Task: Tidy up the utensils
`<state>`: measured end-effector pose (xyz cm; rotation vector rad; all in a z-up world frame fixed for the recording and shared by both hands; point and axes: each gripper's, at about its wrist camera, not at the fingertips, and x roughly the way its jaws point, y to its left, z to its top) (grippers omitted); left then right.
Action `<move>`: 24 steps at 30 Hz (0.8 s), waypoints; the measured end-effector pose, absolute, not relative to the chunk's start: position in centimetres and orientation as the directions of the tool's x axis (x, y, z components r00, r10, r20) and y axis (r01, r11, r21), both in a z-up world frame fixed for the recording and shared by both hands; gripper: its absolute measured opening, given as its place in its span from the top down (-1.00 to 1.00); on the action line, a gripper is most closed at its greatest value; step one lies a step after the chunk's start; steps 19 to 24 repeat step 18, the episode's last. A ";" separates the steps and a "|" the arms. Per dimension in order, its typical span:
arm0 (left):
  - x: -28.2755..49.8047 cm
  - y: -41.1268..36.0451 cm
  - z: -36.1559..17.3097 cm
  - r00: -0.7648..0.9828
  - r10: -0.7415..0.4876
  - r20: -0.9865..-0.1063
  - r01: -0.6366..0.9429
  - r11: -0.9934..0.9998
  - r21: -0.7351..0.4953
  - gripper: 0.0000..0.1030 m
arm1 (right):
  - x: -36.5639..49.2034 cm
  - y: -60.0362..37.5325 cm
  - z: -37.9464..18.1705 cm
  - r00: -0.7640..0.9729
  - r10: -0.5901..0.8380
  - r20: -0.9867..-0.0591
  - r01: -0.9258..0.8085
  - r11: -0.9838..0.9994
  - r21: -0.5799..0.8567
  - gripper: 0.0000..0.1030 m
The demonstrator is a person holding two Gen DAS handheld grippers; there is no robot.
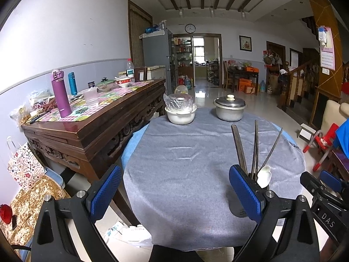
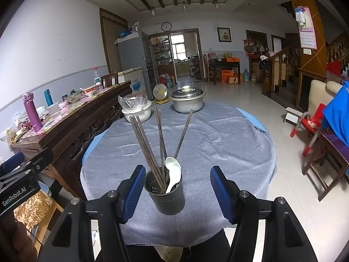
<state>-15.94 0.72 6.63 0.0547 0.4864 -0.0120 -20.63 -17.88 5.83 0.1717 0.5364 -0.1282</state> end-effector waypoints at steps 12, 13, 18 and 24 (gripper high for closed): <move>-14.5 0.5 6.3 0.877 0.021 -0.481 0.005 0.999 0.052 -0.92 | -18.1 -17.9 4.8 0.838 -0.047 -0.544 0.136 0.983 0.124 -0.27; -14.4 0.4 6.3 0.878 0.024 -0.478 0.002 0.999 0.055 -0.92 | -17.8 -17.9 4.6 0.835 -0.043 -0.549 0.132 0.983 0.125 -0.27; -11.1 0.9 4.9 0.855 -0.009 -0.519 0.019 1.000 0.014 -0.92 | -16.5 -21.5 3.4 0.829 -0.069 -0.555 0.195 0.966 0.172 -0.27; -11.1 0.9 4.9 0.855 -0.009 -0.519 0.019 1.000 0.014 -0.92 | -16.5 -21.5 3.4 0.829 -0.069 -0.555 0.195 0.966 0.172 -0.27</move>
